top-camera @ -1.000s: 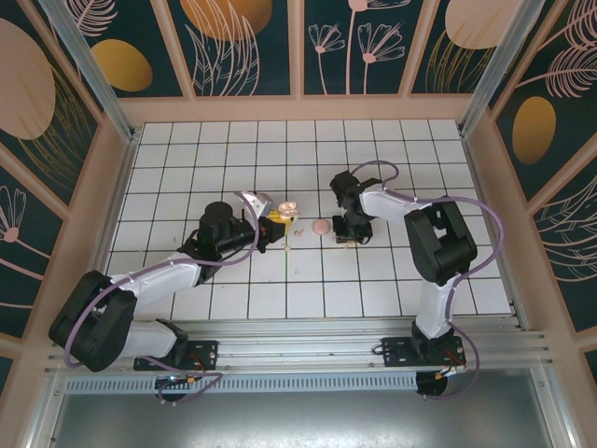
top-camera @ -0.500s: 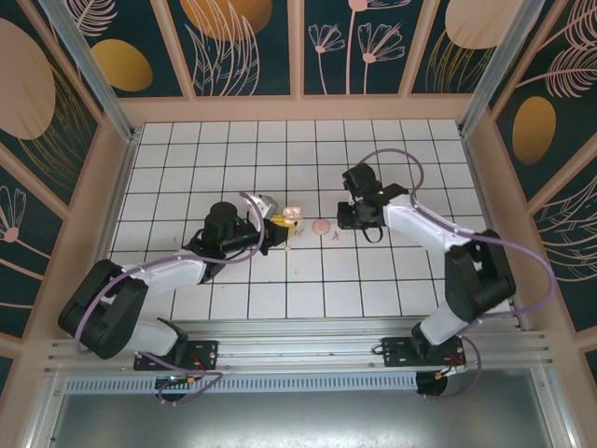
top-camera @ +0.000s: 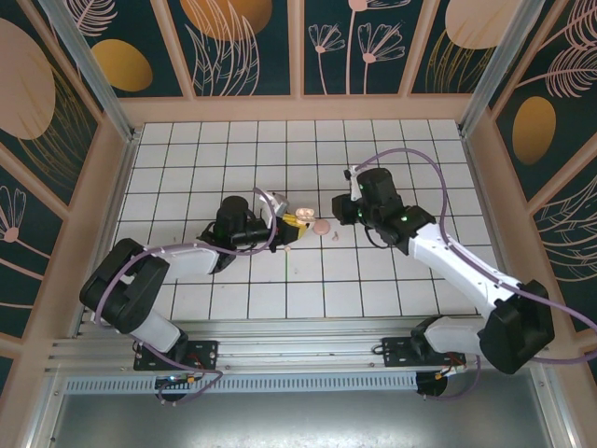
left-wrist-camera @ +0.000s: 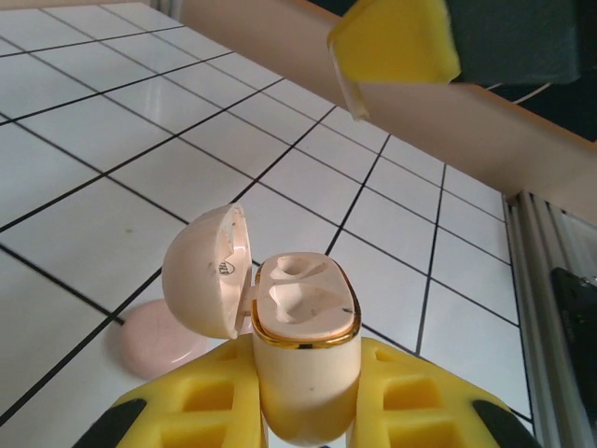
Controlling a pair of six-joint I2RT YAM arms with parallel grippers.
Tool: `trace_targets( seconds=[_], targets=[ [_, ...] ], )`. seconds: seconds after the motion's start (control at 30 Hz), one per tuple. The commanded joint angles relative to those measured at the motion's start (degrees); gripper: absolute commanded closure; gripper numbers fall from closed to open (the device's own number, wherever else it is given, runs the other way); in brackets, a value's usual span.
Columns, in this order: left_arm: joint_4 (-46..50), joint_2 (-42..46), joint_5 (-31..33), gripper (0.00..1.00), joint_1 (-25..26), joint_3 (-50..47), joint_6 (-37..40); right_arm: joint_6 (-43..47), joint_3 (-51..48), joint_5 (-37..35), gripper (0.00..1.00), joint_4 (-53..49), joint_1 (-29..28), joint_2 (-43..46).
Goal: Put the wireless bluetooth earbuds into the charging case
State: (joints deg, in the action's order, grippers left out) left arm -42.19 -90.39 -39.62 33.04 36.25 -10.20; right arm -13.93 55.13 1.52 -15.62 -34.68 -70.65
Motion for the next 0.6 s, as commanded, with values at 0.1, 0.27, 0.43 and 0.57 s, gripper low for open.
trace_targets(
  seconds=[0.1, 0.27, 0.43, 0.57],
  targets=[
    [-8.5, -1.1, -6.6, 0.87, 0.5, 1.7, -1.3, 3.0, -1.7, -1.4, 0.79, 7.6, -3.9, 3.6],
    [-11.1, -0.9, -6.9, 0.86, 0.5, 2.0, -1.7, 4.6, -1.9, -1.7, 0.79, 8.8, -6.3, 4.5],
    [-11.7, -0.8, -6.6, 0.86, 0.5, 2.6, -2.2, 5.3, -1.9, -2.1, 0.79, 9.3, -7.6, 4.3],
    [-12.0, -0.1, -6.0, 0.86, 0.5, 2.4, -2.6, 5.9, -1.6, -2.1, 0.79, 9.0, -8.1, 4.0]
  ],
)
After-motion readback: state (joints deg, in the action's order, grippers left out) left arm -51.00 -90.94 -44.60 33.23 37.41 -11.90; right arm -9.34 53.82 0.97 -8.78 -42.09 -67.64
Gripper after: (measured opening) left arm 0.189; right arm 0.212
